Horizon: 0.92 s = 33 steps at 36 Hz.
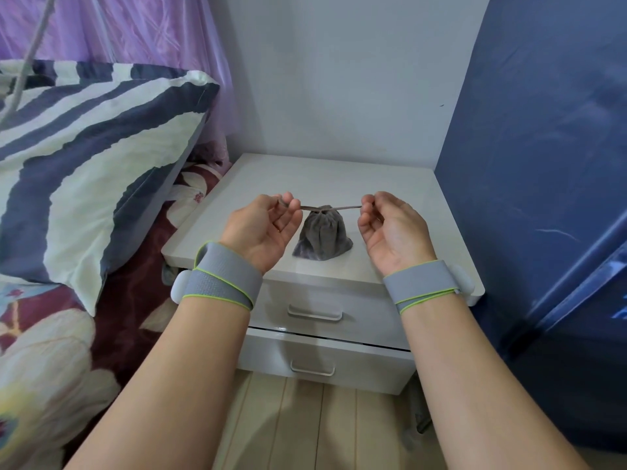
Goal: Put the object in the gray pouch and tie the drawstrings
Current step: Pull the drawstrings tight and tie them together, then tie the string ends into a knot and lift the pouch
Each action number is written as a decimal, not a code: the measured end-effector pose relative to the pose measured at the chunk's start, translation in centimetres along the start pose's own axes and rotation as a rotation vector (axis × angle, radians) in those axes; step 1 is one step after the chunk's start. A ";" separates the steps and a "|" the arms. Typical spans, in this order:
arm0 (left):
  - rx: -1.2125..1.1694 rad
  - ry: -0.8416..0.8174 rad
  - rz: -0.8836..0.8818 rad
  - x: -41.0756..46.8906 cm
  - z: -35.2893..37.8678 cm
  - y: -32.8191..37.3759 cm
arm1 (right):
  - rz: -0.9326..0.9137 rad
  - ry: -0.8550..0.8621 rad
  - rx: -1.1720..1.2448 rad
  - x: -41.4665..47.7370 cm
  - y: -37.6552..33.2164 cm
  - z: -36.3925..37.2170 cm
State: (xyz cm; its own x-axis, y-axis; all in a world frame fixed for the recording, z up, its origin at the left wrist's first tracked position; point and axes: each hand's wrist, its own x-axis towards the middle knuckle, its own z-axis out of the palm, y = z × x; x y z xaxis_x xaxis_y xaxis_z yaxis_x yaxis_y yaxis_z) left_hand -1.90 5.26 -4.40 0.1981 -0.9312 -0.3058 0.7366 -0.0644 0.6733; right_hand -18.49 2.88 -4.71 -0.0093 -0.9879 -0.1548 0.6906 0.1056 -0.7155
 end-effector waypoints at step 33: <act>0.072 0.058 0.006 0.5 -0.8 0.1 | -0.051 0.029 -0.040 0.6 0.5 -1.4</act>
State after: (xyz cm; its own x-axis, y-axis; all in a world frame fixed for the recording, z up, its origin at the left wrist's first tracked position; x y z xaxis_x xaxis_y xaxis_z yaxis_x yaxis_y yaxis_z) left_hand -1.24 5.06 -5.05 0.2411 -0.9097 -0.3381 0.6869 -0.0861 0.7216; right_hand -19.19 2.45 -6.15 -0.0651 -0.9884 -0.1369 0.6595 0.0604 -0.7493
